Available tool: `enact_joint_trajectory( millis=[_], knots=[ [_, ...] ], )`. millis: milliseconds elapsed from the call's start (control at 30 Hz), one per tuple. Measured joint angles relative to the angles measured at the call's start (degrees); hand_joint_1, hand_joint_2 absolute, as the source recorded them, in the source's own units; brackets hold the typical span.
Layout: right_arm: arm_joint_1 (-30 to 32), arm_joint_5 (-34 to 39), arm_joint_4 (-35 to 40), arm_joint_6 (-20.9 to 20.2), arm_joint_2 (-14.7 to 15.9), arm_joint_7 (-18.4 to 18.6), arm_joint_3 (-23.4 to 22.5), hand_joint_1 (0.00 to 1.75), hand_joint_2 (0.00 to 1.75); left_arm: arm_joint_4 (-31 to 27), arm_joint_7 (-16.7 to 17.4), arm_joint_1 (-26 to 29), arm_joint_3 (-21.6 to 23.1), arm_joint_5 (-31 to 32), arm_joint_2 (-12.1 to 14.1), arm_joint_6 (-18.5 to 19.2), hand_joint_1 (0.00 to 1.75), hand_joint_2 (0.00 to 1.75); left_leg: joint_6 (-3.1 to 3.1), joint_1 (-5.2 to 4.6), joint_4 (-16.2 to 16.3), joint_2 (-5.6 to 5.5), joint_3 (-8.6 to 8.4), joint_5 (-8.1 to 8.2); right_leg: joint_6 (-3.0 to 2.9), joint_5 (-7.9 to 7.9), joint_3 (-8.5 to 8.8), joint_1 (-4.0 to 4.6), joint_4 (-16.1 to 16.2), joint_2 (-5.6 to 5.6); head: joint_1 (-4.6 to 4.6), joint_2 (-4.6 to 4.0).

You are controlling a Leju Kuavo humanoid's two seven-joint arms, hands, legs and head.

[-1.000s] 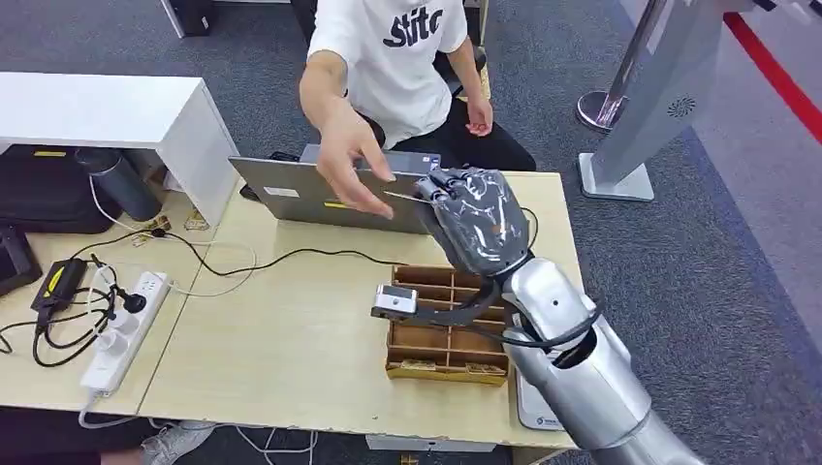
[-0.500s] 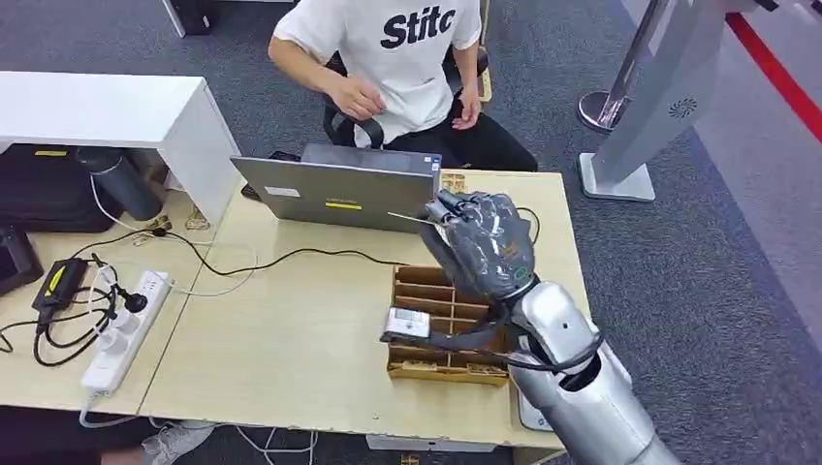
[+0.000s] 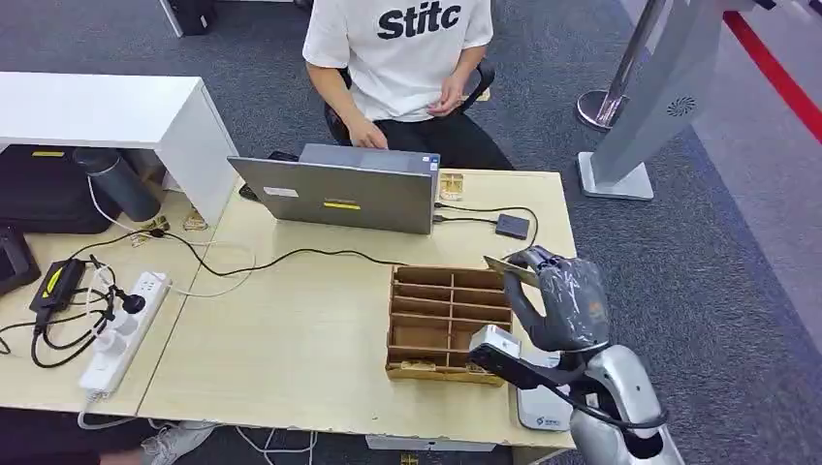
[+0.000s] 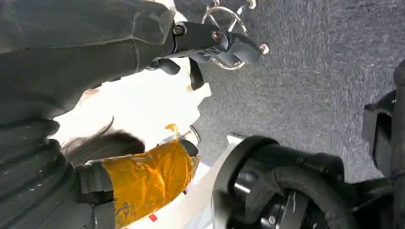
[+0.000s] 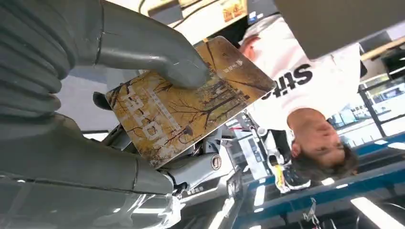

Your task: Pass the card to the sensor for recognition and then transmit it.

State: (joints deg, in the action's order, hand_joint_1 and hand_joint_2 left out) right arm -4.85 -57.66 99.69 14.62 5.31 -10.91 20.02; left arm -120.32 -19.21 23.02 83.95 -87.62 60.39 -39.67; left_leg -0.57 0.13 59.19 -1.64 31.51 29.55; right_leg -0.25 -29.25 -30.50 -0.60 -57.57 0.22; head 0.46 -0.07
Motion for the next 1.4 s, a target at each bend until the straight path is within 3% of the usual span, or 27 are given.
enact_joint_trajectory(
  millis=[133, 567, 1400],
  knots=[
    [0.7, 0.1, 0.4, -0.4, 0.1, 0.1, -1.0, 1.75, 1.75, -0.4, 0.0, 0.4, 0.0, 0.0, -0.3, 0.0, 0.00, 1.75, 0.01, 0.02, 0.0, 0.00, -0.04, -0.01, -0.01, 0.01, 0.01, 0.01, 0.0, 0.00, -0.04, 0.00],
    [9.8, 1.7, -1.8, -8.9, 1.2, 2.2, -8.8, 1.75, 1.75, -0.5, 0.2, 6.3, -3.6, 0.0, -1.3, 0.0, 0.00, 1.75, 0.00, -0.01, 0.0, 0.00, 0.00, 0.04, 0.01, -0.01, 0.01, 0.01, 0.0, -0.01, -0.02, 0.00],
    [9.2, -2.5, -9.0, -12.7, 4.9, 4.8, -10.0, 1.75, 1.75, -0.9, 1.3, 9.2, -8.7, 0.0, -1.8, 0.0, 0.00, 1.75, 0.01, 0.00, 0.0, 0.00, -0.03, 0.02, 0.00, -0.01, 0.05, 0.01, 0.0, -0.01, -0.02, 0.00]
  ],
)
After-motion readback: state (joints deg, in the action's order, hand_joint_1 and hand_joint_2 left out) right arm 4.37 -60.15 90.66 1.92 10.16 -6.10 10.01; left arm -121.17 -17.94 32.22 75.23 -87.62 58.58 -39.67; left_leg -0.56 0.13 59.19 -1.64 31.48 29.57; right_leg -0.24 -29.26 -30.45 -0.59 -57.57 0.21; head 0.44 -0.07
